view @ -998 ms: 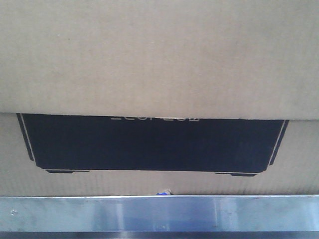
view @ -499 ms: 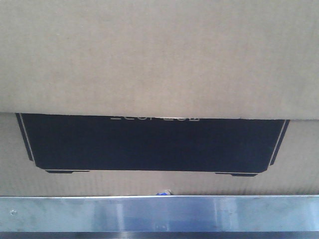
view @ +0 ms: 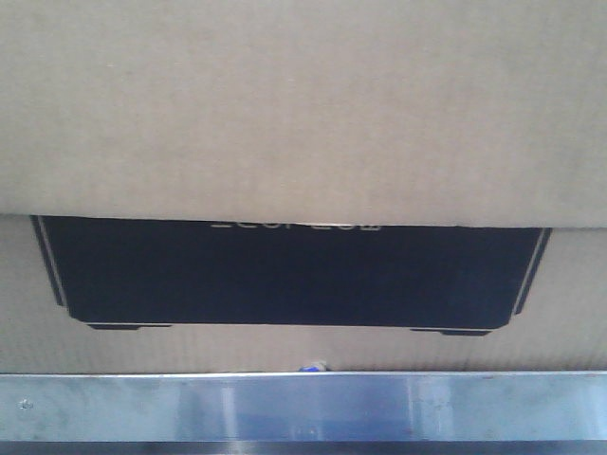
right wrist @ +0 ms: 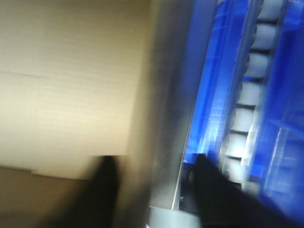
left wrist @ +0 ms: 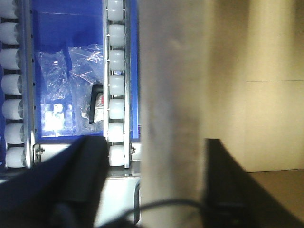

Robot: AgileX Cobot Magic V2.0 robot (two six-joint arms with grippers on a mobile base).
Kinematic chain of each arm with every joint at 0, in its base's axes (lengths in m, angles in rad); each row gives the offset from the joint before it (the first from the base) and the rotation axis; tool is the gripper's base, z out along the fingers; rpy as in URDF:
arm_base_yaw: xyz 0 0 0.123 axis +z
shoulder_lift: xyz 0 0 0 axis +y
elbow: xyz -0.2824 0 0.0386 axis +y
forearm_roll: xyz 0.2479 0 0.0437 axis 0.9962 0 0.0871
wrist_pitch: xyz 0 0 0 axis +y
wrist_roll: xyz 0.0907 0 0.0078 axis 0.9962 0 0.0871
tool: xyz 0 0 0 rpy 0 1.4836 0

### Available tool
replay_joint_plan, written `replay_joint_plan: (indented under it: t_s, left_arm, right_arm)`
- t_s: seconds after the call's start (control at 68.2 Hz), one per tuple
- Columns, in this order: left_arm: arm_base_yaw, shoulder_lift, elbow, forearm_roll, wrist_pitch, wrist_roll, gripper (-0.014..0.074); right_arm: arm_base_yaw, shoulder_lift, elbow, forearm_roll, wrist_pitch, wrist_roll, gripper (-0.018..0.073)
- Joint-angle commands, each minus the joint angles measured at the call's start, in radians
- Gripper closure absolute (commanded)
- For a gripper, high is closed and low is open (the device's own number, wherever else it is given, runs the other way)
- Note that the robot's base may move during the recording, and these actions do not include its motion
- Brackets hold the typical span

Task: Grab box from left shelf to table start

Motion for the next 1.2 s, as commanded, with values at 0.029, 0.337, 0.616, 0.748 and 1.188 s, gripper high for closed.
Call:
replay_joint_plan:
  t_s: [0.029, 0.337, 0.616, 0.748, 1.188]
  left_arm:
    - [-0.004, -0.022, -0.036, 0.004, -0.040, -0.003, 0.0482]
    - [-0.004, -0.022, -0.036, 0.000, -0.051, -0.003, 0.0692]
    - [-0.056, -0.145, -0.027, -0.001, -0.079, -0.082, 0.0690]
    - [-0.126, -0.250, 0.014, 0.013, -0.104, -0.133, 0.0689]
    - [-0.185, -0.607, 0.275, 0.109, -0.125, -0.220, 0.0689]
  right_arm:
    - [-0.006, -0.026, -0.038, -0.013, -0.019, -0.012, 0.0494]
    - [-0.006, -0.033, -0.038, -0.013, -0.012, -0.010, 0.0501]
    - [-0.005, -0.147, -0.038, -0.012, -0.027, -0.010, 0.0501]
    - [0.024, -0.233, -0.024, -0.009, -0.021, -0.007, 0.0501]
    - [0.123, -0.527, 0.259, 0.010, -0.085, 0.057, 0.0501]
